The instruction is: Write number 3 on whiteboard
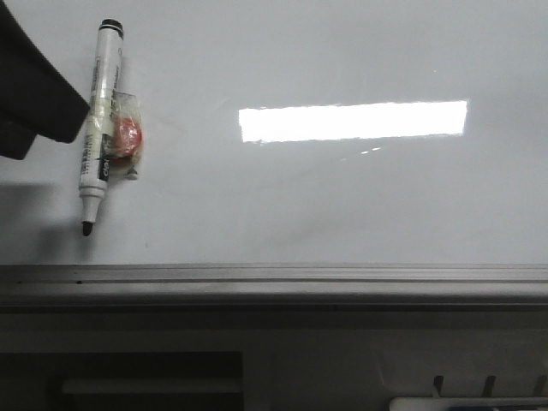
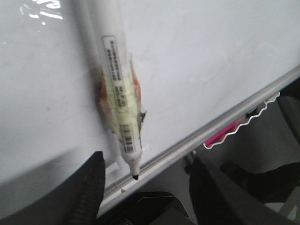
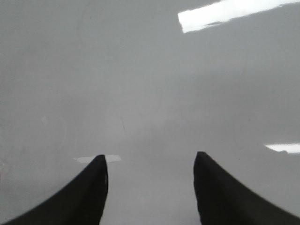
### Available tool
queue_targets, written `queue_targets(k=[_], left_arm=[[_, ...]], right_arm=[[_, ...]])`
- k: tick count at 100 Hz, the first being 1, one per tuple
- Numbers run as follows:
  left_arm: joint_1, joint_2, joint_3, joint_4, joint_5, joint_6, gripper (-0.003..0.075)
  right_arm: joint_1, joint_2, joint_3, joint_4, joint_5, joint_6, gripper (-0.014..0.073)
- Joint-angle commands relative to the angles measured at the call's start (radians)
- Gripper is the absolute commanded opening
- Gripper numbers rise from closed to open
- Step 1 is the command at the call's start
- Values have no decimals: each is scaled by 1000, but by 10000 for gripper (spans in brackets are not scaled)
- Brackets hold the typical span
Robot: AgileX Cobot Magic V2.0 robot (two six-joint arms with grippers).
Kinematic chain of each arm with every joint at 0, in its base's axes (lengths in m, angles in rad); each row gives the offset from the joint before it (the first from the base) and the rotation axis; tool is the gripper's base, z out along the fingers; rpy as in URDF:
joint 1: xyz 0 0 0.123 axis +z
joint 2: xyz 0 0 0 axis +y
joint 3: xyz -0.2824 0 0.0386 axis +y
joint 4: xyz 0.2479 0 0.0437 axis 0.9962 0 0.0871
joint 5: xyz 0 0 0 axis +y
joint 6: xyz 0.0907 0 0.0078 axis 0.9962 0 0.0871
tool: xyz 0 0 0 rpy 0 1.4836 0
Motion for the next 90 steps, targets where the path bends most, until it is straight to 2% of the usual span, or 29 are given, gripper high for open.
queue_targets(k=[1, 20, 38, 46, 53, 60, 65, 68, 69, 78, 90], left_arm=[[-9, 29, -34, -34, -82, -19, 374], [-9, 110, -34, -34, -100, -19, 374], [-9, 151, -34, -34, -172, -19, 373], [-9, 168, -34, -34, -184, -19, 343], [-9, 178, -34, -34, -182, -17, 272], [-9, 181, -34, -34, -182, -13, 146], [-9, 178, -34, -34, -182, -10, 27], [-9, 172, -34, -34, -182, -8, -23], [-9, 170, -34, -34, -182, -5, -19], [-31, 134, -38, -37, -179, 43, -20], [-107, 58, -48, -37, -170, 148, -21]], right_arm=[[-1, 17, -38, -1, -67, -12, 367], [-1, 17, -38, -1, -67, -12, 367], [-1, 19, -38, -1, -67, -12, 367], [-1, 19, -38, -1, -67, -12, 367], [-1, 19, -38, -1, -67, -12, 367], [-1, 19, -41, -1, -65, -12, 367], [-1, 19, -52, 1, -55, -14, 367], [-1, 19, -63, 8, -45, -21, 367], [-1, 19, -66, 10, -43, -25, 367], [0, 24, -112, 113, -13, -160, 367], [16, 70, -189, 403, 55, -480, 367]])
